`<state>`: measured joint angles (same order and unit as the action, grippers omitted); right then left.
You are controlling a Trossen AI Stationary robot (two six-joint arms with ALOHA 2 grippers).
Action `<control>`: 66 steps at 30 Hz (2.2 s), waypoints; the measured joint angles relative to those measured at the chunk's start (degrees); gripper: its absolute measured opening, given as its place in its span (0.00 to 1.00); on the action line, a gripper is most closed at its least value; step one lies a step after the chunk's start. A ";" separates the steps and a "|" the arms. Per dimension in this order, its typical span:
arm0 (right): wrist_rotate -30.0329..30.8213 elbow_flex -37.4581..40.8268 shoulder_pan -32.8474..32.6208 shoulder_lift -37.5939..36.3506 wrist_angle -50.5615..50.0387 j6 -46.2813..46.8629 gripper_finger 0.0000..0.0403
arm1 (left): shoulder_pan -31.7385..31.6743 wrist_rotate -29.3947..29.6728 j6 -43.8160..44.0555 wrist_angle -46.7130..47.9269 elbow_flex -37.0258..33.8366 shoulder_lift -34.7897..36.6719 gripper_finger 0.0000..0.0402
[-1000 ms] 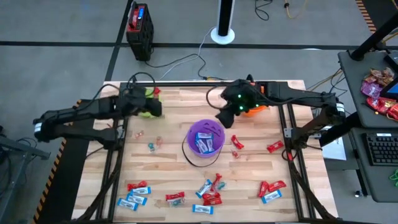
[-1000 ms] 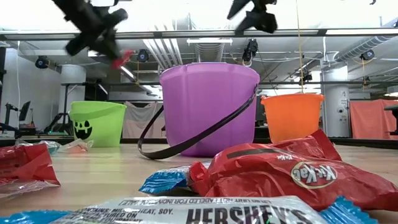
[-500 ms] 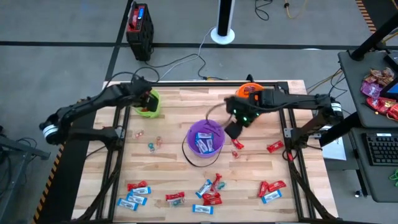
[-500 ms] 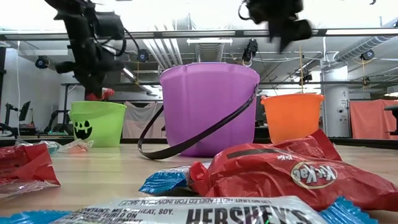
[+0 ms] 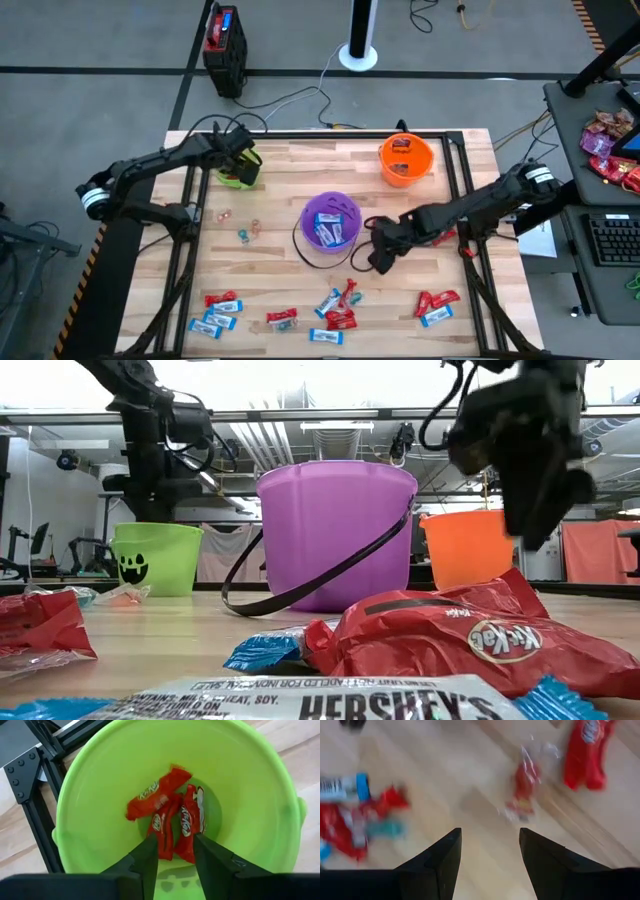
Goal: Sort candy by brand, put in halloween buckets
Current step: Put the red gummy into the orange bucket
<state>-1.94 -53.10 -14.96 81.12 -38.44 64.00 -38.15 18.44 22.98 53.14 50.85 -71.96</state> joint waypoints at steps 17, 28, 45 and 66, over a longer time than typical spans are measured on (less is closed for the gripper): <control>9.07 11.15 0.02 2.61 14.51 3.48 0.44 | 4.89 -16.52 1.77 0.92 12.03 11.95 0.32; 4.30 10.12 0.07 3.53 14.62 2.30 0.08 | 26.63 -19.77 15.91 11.45 20.83 13.07 0.32; 5.01 -19.78 12.71 -15.87 -29.46 -11.69 0.03 | 45.20 -16.07 49.36 -6.64 -7.22 11.28 0.32; 4.92 -27.51 55.12 -3.55 -34.92 -47.32 0.03 | 40.55 -12.92 49.30 -9.13 -11.24 -10.01 0.43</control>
<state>2.98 -80.61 40.16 77.58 -73.36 16.68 2.40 5.52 72.28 44.01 39.62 -81.97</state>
